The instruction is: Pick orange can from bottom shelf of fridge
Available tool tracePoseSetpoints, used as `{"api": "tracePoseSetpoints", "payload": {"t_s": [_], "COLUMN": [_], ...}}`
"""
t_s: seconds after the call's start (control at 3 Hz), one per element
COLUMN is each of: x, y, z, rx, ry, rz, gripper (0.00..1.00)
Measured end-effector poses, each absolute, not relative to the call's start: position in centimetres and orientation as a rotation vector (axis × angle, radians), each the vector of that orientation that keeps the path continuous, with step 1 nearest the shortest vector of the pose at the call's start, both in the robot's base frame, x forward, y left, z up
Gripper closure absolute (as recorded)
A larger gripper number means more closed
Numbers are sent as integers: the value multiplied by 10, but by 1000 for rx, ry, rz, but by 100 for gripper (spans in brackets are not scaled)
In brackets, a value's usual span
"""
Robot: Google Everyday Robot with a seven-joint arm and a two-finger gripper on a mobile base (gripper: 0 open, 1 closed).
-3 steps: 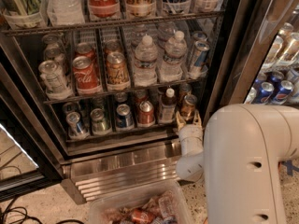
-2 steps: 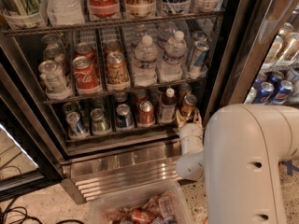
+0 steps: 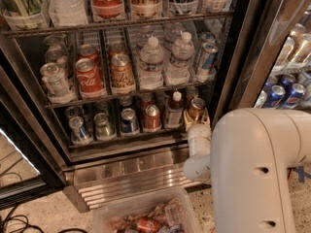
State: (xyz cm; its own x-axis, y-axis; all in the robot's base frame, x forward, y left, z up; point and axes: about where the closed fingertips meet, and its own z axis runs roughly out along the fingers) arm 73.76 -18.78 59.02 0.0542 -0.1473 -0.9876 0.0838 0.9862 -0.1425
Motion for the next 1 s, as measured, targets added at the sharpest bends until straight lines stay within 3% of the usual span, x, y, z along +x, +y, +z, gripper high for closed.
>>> {"api": "tracePoseSetpoints", "payload": {"t_s": [0.67,1.0], "x": [748,749], "y": [-182,-181], "z": [586,587], "rx": [-66,-68], "ry": [1514,1517], "rz": [-161,-161], "gripper": [85,100]}}
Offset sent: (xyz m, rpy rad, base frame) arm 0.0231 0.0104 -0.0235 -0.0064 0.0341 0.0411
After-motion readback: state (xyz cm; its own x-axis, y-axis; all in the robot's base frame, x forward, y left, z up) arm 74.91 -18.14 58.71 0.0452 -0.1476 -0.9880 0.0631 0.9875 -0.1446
